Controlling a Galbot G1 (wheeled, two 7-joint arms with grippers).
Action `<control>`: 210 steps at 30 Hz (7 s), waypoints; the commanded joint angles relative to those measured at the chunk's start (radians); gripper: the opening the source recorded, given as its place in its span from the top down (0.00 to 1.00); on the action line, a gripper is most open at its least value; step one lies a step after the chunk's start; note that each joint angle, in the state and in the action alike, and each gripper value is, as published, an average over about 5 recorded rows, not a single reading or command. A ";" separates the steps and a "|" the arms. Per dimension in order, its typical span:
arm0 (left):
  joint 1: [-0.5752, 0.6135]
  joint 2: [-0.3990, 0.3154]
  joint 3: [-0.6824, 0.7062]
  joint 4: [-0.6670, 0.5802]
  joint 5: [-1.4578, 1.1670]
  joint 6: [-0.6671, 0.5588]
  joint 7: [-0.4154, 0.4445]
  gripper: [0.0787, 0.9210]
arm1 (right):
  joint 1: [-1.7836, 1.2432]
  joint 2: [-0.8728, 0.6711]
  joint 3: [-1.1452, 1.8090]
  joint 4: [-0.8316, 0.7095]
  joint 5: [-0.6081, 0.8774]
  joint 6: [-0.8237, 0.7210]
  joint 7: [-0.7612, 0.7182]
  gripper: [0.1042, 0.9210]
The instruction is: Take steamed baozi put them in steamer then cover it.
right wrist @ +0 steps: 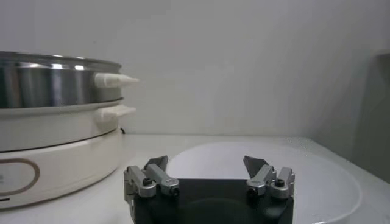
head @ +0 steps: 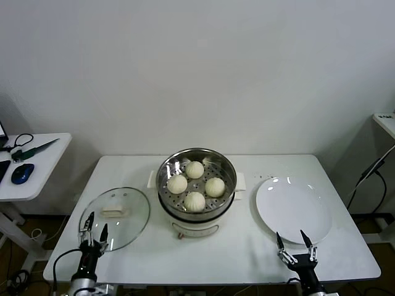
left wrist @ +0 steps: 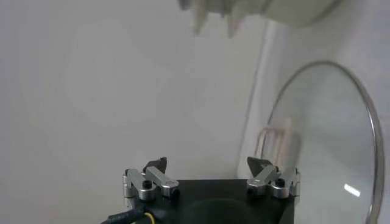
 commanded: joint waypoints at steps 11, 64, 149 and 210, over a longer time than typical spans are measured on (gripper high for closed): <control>-0.201 0.019 0.026 0.229 0.261 0.059 -0.041 0.12 | -0.028 0.031 -0.017 0.022 -0.031 0.018 0.033 0.12; -0.228 0.094 0.066 0.051 -0.045 0.104 0.155 0.94 | -0.045 0.040 -0.007 0.026 -0.031 0.058 0.040 0.12; -0.474 -0.262 0.650 -0.112 0.506 0.580 0.588 0.94 | 0.010 0.048 0.042 0.004 -0.095 0.067 0.071 0.12; 0.228 -0.031 0.025 -0.316 -1.246 -0.237 0.299 0.12 | 0.014 -0.032 -0.053 0.047 0.034 0.058 0.133 0.12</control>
